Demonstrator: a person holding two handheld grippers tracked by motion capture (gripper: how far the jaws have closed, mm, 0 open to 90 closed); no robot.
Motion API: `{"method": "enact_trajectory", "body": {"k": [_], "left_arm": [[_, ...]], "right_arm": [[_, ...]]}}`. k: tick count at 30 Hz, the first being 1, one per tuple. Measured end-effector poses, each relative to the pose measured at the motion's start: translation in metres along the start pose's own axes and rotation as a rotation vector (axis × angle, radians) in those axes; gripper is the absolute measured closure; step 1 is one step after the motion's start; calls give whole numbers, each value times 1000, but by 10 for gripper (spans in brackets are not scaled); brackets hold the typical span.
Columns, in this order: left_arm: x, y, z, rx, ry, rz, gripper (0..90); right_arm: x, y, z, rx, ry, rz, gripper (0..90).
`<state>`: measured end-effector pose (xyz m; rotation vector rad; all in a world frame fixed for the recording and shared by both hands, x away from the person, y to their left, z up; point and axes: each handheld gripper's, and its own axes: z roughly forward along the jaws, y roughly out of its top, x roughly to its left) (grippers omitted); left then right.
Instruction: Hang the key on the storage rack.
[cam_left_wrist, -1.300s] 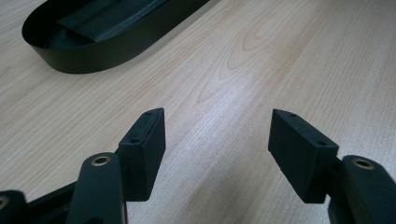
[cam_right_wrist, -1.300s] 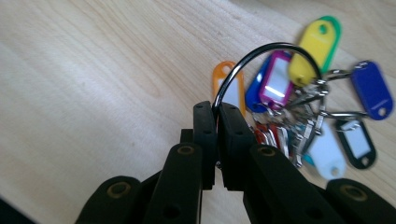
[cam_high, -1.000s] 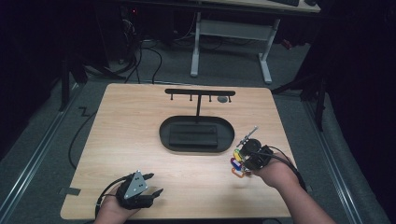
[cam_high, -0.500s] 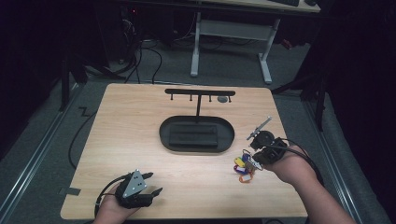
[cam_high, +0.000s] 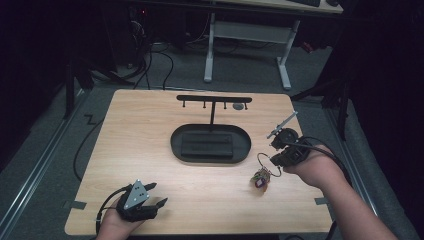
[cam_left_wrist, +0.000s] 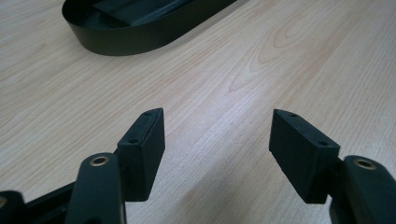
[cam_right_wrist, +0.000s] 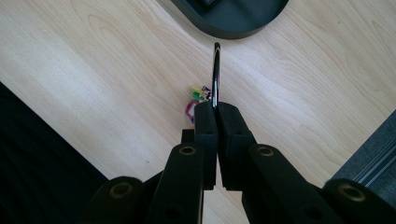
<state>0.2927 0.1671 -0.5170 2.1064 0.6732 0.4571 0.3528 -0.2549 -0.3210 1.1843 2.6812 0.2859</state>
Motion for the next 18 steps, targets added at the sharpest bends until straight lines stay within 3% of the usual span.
{"method": "enact_trajectory", "body": {"k": [6,18], "left_arm": [[0,-1,1,17,14,10,357],[6,-1,-1,11,29,-33,321]], "right_arm": [[-2,11,-10,1,4,-1,880],[-12,42,-15,-6,-13,-24,880]]}}
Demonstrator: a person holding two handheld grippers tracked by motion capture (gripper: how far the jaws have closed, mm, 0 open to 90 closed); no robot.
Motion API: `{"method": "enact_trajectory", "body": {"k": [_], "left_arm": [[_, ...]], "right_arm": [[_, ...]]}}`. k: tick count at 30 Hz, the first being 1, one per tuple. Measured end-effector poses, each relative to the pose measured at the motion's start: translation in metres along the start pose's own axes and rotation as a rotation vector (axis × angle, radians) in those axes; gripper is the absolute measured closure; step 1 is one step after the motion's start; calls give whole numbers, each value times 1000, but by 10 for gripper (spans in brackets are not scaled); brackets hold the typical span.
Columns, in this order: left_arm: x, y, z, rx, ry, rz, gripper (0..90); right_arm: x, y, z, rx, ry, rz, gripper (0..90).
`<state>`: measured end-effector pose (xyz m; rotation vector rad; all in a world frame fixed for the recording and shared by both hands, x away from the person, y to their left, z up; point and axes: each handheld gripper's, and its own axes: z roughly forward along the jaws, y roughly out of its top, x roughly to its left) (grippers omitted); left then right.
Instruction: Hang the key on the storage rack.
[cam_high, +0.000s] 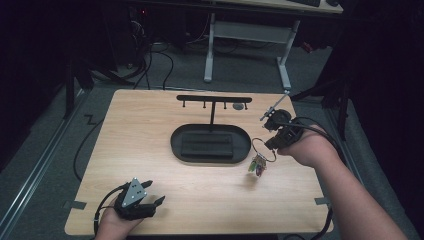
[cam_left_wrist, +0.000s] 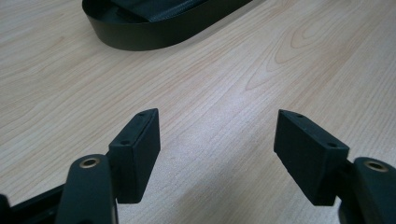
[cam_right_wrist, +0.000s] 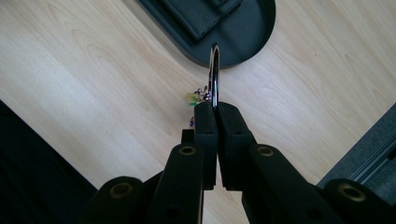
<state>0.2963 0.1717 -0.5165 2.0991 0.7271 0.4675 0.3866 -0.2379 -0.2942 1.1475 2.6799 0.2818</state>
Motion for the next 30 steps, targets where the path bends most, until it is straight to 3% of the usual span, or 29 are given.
{"method": "enact_trajectory", "body": {"k": [16,21,22,30], "left_arm": [[0,-1,-3,4,11,14,323],[0,-1,-3,7,9,17,324],[0,-1,-3,8,9,17,324],[0,-1,-4,8,8,21,324]], "right_arm": [[-18,46,3,-11,-4,-9,881],[-26,59,5,-23,-7,4,881],[-27,61,6,-19,-7,26,881],[-43,77,17,-26,-11,32,881]]}}
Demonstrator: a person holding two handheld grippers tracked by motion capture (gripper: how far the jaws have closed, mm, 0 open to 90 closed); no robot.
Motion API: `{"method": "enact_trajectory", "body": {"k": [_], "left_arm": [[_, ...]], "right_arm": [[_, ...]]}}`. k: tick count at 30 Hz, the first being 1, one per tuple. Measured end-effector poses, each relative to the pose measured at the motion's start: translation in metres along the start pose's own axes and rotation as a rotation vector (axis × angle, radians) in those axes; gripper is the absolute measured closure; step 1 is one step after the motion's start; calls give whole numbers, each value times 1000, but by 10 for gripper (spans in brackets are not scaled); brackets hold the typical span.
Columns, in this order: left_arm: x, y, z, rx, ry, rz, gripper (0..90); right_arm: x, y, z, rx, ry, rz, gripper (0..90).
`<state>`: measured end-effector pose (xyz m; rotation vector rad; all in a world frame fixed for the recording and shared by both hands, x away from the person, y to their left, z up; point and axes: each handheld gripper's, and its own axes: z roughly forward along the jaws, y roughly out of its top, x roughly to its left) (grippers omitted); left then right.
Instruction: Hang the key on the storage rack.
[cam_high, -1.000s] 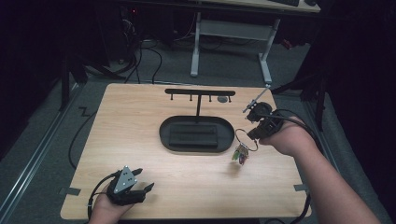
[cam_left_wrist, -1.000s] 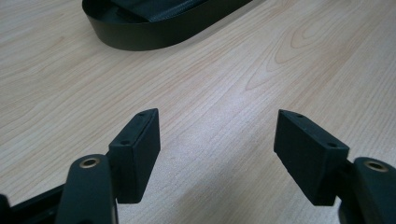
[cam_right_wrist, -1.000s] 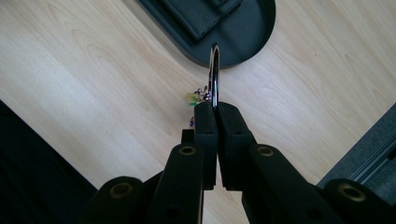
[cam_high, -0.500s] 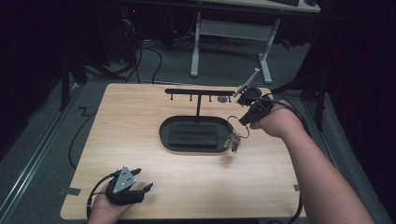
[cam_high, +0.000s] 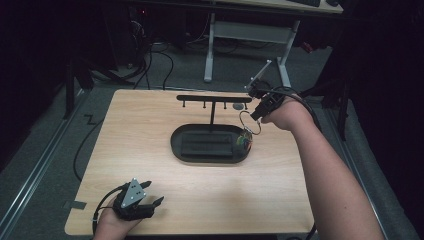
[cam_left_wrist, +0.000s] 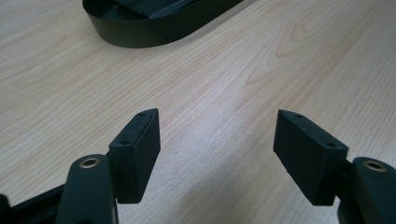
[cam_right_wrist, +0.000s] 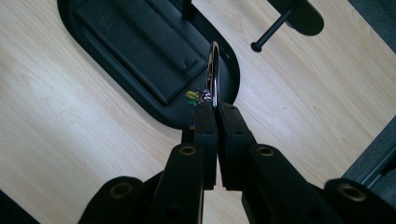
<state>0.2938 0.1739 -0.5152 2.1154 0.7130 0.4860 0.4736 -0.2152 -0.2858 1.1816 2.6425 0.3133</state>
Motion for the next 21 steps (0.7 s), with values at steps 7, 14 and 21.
{"method": "enact_trajectory", "body": {"k": [7,14,21], "left_arm": [[0,-1,-1,5,0,3,326],[-1,-1,-2,5,-4,7,326],[-1,-1,-2,8,-8,8,326]], "right_arm": [[-7,10,9,0,5,18,881],[-15,15,17,3,-4,53,881],[-23,18,21,-5,-2,54,880]]}}
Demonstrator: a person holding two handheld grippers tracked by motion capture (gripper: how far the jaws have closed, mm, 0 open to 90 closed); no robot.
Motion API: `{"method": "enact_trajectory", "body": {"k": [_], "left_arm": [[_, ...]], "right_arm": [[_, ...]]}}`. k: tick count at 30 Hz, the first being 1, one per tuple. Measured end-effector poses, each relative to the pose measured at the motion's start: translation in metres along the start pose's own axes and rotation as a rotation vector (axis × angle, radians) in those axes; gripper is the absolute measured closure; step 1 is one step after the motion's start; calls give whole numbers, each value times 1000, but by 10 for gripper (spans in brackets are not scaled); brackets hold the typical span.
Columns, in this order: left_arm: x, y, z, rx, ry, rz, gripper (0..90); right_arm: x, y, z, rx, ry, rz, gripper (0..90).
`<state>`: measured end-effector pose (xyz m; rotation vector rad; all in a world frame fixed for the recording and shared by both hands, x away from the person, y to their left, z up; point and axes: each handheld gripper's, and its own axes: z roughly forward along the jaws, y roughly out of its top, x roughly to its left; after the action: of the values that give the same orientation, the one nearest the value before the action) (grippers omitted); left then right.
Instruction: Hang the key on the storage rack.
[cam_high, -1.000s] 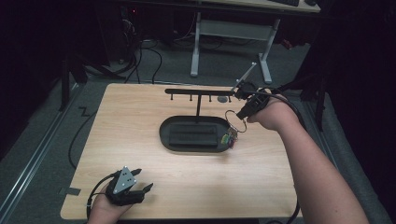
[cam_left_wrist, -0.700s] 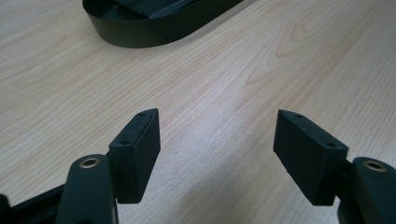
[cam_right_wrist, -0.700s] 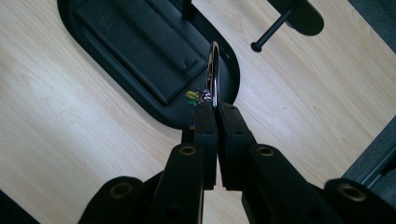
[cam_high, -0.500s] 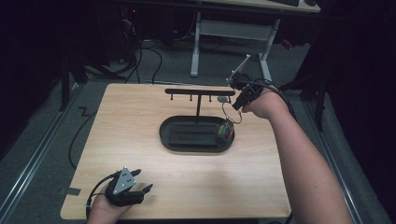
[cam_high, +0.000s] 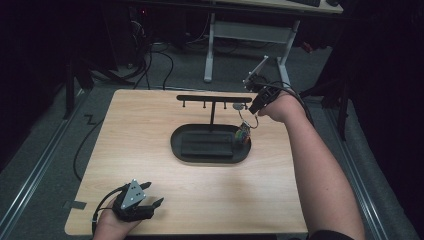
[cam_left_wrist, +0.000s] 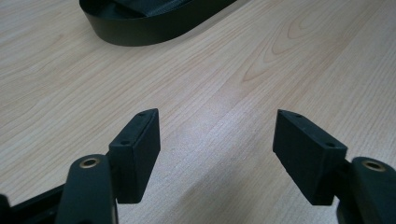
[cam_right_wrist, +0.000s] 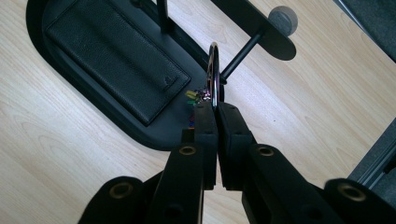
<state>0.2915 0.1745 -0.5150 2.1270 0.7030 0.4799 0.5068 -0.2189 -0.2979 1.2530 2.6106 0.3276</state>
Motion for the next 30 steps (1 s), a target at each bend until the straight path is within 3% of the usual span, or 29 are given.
{"method": "enact_trajectory", "body": {"k": [9,14,17,22,25,30], "left_arm": [[-1,0,1,10,-8,6,326],[-1,0,2,13,-12,10,326],[-2,0,2,12,-11,13,326],[-2,0,2,23,-17,15,326],[-2,0,3,28,-20,20,326],[-2,-1,3,26,-21,22,326]], "right_arm": [[-7,1,4,-2,6,30,880],[-9,2,6,0,-3,11,879],[-10,2,8,15,-6,35,879],[-11,3,11,14,-11,24,875],[-10,5,13,7,-18,11,866],[-11,5,7,-42,-31,39,782]]}}
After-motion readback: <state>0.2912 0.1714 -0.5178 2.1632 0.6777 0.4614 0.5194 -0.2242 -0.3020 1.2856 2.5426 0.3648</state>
